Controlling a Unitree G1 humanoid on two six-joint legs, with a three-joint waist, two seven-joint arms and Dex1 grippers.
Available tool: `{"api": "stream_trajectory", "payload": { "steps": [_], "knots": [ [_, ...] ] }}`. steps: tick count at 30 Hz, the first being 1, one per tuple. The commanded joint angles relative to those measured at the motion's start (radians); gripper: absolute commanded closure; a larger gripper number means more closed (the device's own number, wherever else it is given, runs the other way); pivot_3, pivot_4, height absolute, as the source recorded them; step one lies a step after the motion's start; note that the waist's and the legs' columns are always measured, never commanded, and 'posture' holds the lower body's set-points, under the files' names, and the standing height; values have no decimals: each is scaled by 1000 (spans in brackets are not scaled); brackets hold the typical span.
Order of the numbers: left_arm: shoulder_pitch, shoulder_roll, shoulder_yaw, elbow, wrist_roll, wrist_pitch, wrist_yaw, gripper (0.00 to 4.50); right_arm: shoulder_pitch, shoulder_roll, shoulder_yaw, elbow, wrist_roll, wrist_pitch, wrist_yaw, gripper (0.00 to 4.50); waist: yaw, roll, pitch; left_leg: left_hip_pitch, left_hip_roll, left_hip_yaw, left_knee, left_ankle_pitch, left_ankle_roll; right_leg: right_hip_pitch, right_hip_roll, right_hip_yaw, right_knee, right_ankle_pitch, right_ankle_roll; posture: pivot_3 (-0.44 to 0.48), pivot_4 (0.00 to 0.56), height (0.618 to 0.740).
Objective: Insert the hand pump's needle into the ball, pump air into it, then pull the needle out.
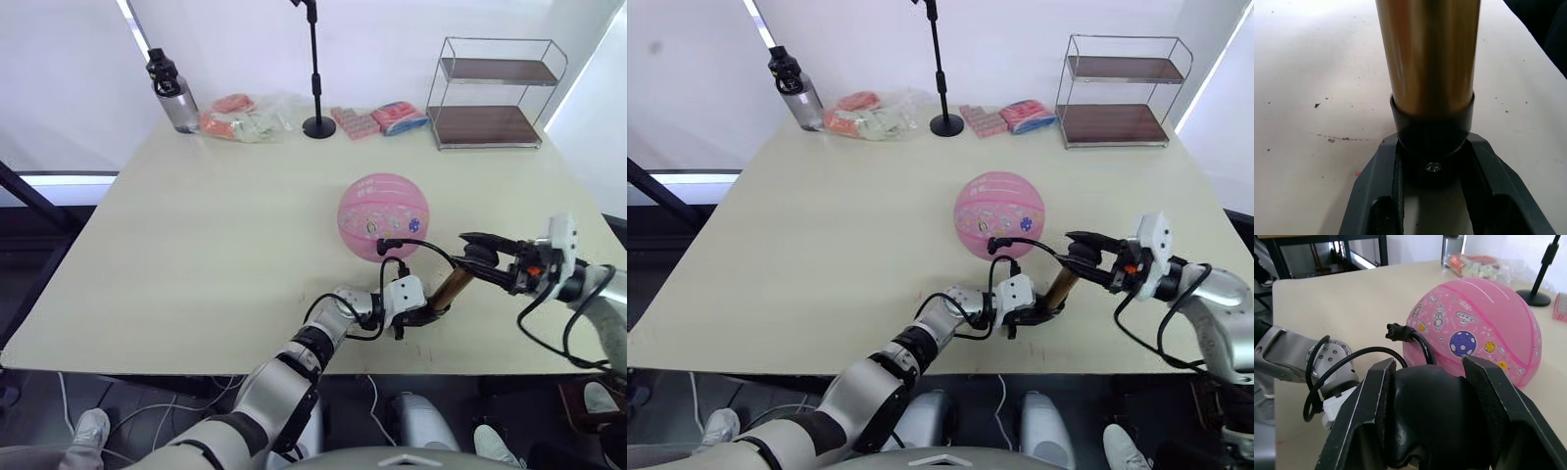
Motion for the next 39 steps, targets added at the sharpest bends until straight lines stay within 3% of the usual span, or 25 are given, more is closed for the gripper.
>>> {"api": "stream_trajectory", "payload": {
  "steps": [1, 13, 21, 26, 28, 30, 39],
  "knots": [
    [40, 40, -35, 82, 54, 47, -10, 3423, -66, -71, -129, -51, 128, 84, 20, 2751, 4, 1, 1, -2, 0, 0, 0, 0, 0, -2, 0, 0, 0, 0, 0, 0, 150, 740],
    [43, 38, -35, 84, 55, 44, -10, 3423, -298, -231, -246, -32, 329, 321, 33, 2751, 8, 7, 6, -9, -1, 2, 0, 0, 0, -8, -2, 1, 0, 0, 0, 0, 150, 740],
    [39, 44, -37, 86, 57, 43, -12, 3423, -386, -271, -265, 3, 344, 379, 43, 2751, 9, 9, 7, -10, -1, 2, 0, 0, 0, -10, -3, 1, 0, 0, 0, 0, 150, 740],
    [40, 42, -37, 85, 58, 43, -12, 3423, -222, -189, -158, -61, 219, 300, 67, 2751, 9, 8, 7, -10, -1, 2, 0, 0, 0, -10, -3, 1, 0, 1, 1, 0, 150, 740],
    [40, 41, -37, 85, 58, 44, -11, 3423, -148, -125, -103, -55, 136, 214, 55, 2751, 8, -1, 1, -9, -1, 0, -1, 0, 0, -9, -2, 0, 0, 1, 1, 0, 150, 740],
    [40, 41, -37, 84, 59, 44, -10, 3423, -91, -97, -62, -36, 62, 138, 77, 2751, 6, 0, -1, -7, 0, 0, -1, 0, 0, -7, 1, -1, 0, 1, 1, 0, 150, 740],
    [38, 44, -35, 83, 59, 46, -7, 3423, 17, 70, 117, 68, -165, -120, 41, 2751, -7, -6, -8, 2, 3, -1, -1, 0, 0, 0, 5, -1, 0, -1, -1, 0, 150, 740]
  ]
}}
